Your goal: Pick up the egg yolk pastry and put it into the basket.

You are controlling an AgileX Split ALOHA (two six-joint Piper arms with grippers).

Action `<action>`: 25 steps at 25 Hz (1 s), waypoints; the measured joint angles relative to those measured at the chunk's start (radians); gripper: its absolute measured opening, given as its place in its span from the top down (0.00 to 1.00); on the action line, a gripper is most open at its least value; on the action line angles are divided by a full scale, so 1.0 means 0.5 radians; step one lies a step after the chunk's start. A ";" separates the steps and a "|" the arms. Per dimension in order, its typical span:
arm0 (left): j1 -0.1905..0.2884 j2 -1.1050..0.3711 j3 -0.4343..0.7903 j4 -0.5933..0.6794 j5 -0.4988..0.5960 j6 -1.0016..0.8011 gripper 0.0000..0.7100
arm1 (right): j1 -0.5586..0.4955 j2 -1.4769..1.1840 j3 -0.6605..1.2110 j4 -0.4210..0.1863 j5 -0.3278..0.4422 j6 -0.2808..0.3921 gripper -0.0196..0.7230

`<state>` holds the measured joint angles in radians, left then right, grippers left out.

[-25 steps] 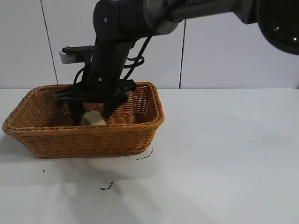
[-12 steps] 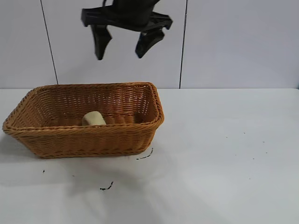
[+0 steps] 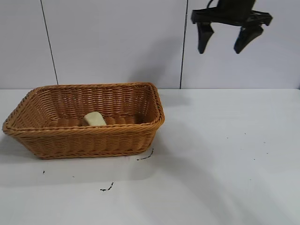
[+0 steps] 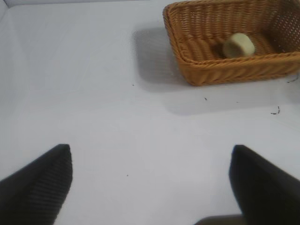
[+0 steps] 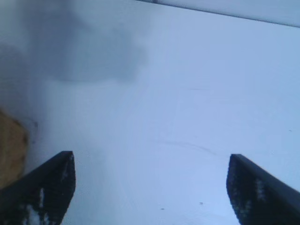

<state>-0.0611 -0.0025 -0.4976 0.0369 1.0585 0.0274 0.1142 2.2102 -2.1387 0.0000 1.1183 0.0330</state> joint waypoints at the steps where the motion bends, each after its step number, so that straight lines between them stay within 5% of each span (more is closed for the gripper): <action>1: 0.000 0.000 0.000 0.000 0.000 0.000 0.02 | -0.052 0.000 0.000 0.000 0.022 0.000 0.12; 6: 0.000 0.000 0.000 0.000 0.000 0.000 0.02 | -0.186 0.000 0.000 0.000 0.174 0.000 0.12; 13: 0.000 0.000 0.000 0.000 0.000 0.000 0.02 | -0.192 -0.129 0.155 0.020 0.180 0.000 0.12; 25: 0.000 0.000 0.000 0.000 0.000 0.000 0.02 | -0.192 -1.363 1.404 0.024 0.179 -0.024 0.12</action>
<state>-0.0611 -0.0025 -0.4976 0.0369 1.0585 0.0274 0.0183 1.5285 -1.4365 0.0121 1.2077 0.0211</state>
